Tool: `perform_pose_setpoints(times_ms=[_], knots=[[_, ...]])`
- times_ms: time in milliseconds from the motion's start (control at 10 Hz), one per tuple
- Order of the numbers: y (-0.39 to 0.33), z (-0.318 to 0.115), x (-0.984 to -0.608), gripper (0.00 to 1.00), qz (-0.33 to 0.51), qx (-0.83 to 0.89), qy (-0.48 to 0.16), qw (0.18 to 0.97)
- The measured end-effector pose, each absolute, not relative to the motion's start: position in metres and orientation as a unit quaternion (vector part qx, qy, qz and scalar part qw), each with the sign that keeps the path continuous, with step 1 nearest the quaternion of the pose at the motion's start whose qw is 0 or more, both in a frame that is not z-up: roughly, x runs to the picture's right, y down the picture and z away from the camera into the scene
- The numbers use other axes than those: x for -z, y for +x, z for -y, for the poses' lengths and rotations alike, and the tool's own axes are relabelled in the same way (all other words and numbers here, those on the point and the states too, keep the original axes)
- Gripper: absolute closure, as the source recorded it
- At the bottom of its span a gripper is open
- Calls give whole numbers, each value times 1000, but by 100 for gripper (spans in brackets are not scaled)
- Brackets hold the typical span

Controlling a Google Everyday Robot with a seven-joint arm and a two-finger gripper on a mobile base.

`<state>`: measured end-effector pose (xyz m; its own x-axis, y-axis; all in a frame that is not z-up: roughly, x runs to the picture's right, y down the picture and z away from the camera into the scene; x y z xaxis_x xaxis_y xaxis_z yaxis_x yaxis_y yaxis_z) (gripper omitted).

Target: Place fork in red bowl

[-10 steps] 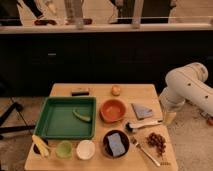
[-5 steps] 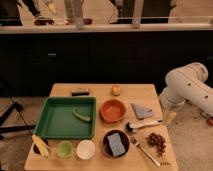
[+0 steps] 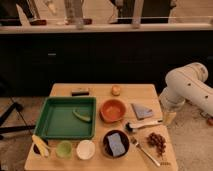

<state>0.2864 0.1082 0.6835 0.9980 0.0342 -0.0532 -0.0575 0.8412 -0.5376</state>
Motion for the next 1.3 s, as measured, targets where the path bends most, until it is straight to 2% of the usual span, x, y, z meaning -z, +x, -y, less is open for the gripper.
perform_pose_setpoints(times_ms=[600, 1000, 1300], knots=[[288, -112, -684, 20, -15, -33, -280, 959], [302, -151, -673, 20, 15, -105, -273, 956], [286, -175, -668, 20, 38, -118, -271, 955]])
